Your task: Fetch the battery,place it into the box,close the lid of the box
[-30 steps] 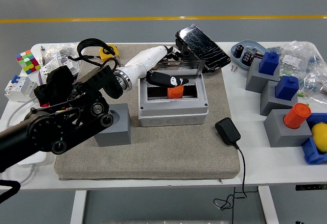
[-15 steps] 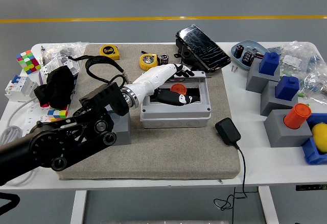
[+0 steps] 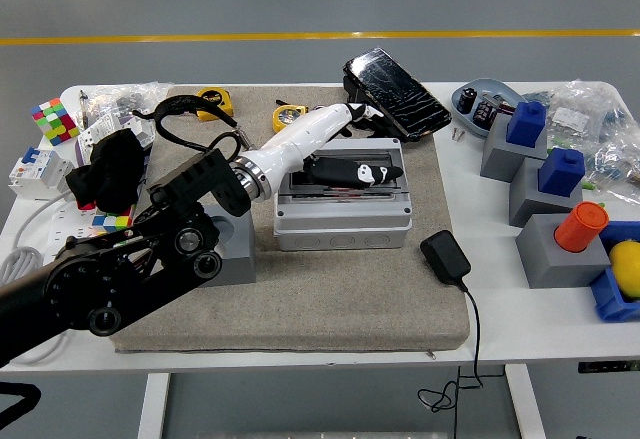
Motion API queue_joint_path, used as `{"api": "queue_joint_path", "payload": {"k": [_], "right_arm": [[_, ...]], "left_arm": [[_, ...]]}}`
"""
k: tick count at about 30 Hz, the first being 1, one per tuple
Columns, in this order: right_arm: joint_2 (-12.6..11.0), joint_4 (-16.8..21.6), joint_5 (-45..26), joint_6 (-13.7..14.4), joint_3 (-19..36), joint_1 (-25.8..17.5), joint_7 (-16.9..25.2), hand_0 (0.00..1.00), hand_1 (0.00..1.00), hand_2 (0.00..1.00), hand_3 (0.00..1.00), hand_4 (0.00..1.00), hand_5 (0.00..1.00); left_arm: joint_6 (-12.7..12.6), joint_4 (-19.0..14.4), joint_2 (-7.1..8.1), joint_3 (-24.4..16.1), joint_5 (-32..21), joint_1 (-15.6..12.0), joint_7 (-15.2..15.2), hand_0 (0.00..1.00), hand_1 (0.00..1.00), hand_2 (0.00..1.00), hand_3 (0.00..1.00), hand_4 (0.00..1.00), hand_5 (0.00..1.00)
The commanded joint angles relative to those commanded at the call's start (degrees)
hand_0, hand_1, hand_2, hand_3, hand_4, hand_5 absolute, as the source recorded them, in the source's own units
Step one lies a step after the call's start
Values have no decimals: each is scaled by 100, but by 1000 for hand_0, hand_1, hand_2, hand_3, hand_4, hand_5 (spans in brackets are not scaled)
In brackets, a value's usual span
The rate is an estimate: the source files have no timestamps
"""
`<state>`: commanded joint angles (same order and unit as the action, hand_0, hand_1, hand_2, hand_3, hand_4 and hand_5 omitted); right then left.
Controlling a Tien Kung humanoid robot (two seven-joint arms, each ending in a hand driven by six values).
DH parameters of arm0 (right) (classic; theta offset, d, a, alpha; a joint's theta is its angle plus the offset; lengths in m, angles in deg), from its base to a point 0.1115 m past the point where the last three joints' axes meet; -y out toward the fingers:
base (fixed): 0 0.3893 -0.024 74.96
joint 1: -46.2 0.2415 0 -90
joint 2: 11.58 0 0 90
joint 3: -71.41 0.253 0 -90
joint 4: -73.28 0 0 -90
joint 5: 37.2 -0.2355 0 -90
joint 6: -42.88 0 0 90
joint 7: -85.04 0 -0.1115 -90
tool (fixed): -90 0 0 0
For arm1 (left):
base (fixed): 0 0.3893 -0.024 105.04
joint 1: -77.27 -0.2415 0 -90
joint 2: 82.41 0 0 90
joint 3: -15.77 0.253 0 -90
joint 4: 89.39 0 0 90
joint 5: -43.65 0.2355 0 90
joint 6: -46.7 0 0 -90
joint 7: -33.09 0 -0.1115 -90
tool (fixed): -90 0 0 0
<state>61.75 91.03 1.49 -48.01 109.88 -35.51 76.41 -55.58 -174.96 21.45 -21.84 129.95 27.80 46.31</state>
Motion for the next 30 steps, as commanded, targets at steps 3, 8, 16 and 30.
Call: {"api": "queue_joint_path", "payload": {"k": [3,8,16,30], "right_arm": [[2,-12,-10,-1,9,8,-1,667,658,623,530,907,490],[5,-68,-46,0,43,23,-3,667,658,623,530,907,490],[8,-148,-42,4,160,45,0,664,658,623,530,907,490],[55,-196,-167,4,-90,249,9,666,658,623,530,907,490]], "left_arm": [[-389,-104,133,-407,-329,-303,-473,467,688,693,694,920,500],[-889,-198,344,-1202,-1356,-990,-1410,467,688,693,694,920,500],[-1042,-276,446,-2467,-2456,-1990,-2446,438,639,635,636,911,484],[-1019,-196,476,-3308,-2665,-2541,-2623,405,622,625,634,914,514]]}}
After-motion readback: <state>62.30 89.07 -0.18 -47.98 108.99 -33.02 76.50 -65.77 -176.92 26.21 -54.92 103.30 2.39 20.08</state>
